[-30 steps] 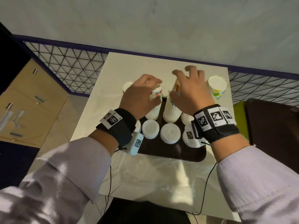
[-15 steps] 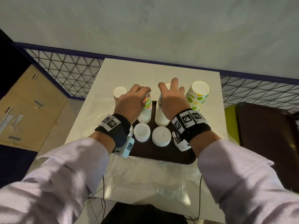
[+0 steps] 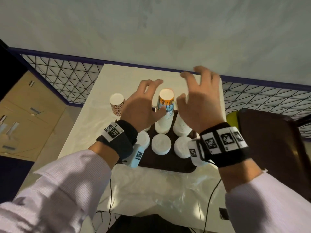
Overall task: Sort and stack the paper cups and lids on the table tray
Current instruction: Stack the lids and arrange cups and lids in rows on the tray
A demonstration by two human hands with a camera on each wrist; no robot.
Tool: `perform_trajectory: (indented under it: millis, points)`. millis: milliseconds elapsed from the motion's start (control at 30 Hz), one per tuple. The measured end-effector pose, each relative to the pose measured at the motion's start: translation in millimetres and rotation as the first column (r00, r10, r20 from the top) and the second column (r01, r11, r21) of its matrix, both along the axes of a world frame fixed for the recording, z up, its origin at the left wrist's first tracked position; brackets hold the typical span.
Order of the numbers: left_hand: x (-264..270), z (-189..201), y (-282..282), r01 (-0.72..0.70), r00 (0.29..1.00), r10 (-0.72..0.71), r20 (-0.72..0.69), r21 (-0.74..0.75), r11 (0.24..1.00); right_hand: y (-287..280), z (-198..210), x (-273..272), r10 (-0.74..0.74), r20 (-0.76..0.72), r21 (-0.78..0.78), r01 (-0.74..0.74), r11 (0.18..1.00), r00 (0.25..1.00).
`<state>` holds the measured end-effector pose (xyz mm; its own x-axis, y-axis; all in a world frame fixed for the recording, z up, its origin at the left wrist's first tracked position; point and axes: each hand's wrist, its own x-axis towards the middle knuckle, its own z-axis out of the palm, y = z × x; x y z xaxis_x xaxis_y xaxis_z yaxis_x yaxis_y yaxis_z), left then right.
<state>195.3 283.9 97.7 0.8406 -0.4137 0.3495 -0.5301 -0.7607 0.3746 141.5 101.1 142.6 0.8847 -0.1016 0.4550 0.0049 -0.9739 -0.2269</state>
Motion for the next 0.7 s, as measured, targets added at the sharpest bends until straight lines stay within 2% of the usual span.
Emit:
perform_trajectory:
  millis: [100,167,200,300,433,700]
  points:
    - [4,-1,-17,0.055,0.998,-0.057,0.028,0.049,0.997,-32,-16,-2,-0.012,-0.110,0.218,0.036,0.975,0.994]
    - [8,-4,-28,0.064,0.998,-0.064,-0.001,0.087,0.994,-45,-34,0,0.034,-0.244,0.273,0.035,0.961,0.969]
    - [9,-6,-32,0.069,0.997,-0.067,-0.026,0.102,0.992,-49,-44,1,0.086,-0.265,0.290,-0.006,0.957,0.960]
    - [11,-18,-42,0.110,0.990,-0.100,-0.095,0.108,0.988,-55,-64,3,0.172,-0.229,0.316,-0.094,0.944,0.958]
    - [14,-25,-46,0.125,0.983,-0.110,-0.145,0.094,0.988,-52,-76,8,0.109,-0.142,0.277,-0.066,0.959,0.984]
    - [14,-18,-51,0.095,0.968,-0.073,-0.240,0.083,0.992,-44,-81,7,0.020,-0.110,0.224,0.005,0.975,0.994]
